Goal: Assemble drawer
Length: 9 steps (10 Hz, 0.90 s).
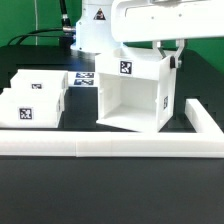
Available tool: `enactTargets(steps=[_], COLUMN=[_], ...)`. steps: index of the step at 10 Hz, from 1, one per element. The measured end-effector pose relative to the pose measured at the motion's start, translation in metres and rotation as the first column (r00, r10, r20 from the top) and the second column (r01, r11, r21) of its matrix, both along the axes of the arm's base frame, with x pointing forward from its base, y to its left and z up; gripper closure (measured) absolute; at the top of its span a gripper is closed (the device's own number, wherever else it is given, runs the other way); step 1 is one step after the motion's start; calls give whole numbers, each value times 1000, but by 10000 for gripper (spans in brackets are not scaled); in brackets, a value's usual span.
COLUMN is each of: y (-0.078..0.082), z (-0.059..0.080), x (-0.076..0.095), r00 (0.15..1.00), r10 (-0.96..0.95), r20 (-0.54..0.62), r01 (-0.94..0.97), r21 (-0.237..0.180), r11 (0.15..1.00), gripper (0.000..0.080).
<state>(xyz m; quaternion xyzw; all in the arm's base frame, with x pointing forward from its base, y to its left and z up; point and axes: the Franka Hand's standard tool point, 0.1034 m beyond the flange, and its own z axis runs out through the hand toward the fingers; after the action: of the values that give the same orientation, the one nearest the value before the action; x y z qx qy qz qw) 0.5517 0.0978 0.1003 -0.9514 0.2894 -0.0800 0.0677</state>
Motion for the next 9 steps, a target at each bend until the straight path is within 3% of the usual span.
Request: enactTargets(steps=[6, 9], y=[7, 8], z=[7, 6], x=[6, 13], r00=[956, 806], r10=[-293, -586], r20=[-12, -77], r01=[292, 590], r21=[97, 177], r11=[951, 788], gripper=[755, 752])
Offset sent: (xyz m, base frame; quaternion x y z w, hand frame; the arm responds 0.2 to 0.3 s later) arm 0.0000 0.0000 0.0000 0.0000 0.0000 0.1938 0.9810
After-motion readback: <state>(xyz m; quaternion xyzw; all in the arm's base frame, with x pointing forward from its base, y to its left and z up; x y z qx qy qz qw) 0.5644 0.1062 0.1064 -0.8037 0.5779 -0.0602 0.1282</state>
